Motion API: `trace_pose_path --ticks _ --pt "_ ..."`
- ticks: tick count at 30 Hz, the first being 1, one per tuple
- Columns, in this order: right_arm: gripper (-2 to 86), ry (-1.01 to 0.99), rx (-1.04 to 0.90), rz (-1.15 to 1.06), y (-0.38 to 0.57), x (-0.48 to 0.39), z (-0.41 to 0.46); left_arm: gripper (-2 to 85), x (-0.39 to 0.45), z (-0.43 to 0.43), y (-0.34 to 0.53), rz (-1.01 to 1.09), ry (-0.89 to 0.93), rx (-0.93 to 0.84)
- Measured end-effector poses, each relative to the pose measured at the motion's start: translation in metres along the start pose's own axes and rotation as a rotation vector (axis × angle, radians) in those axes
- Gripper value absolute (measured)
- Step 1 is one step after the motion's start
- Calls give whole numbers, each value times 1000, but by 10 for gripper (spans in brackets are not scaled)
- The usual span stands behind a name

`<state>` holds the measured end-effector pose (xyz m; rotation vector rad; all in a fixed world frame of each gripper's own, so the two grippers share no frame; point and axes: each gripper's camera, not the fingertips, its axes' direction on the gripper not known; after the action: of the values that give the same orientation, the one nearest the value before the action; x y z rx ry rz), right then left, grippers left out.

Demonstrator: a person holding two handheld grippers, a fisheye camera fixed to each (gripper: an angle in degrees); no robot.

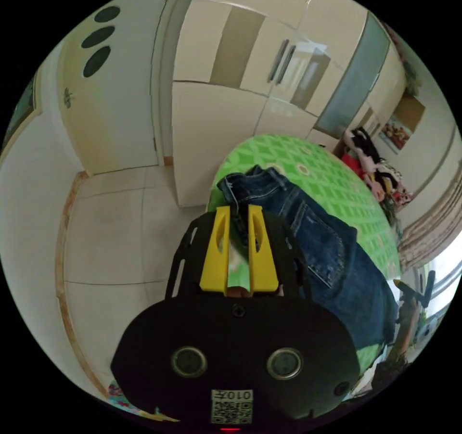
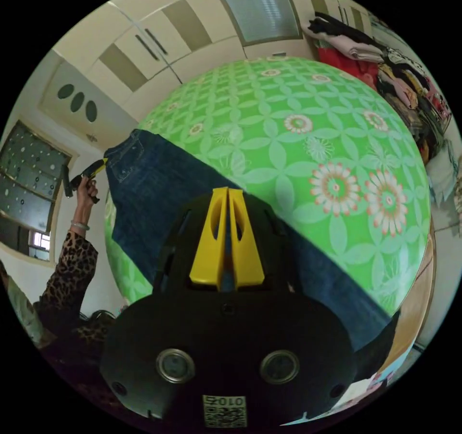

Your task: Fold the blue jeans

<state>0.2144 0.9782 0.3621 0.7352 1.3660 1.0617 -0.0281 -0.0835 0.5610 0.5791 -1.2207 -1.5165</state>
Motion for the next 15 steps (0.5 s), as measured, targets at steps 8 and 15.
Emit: trace_pose_path --ticks 8,15 --pt "10 16 -177 80 -50 10 26 83 13 119 -98 60 -120 -139" --pt "10 -177 -132 270 -15 73 6 80 31 188 -160 78 -165 -218"
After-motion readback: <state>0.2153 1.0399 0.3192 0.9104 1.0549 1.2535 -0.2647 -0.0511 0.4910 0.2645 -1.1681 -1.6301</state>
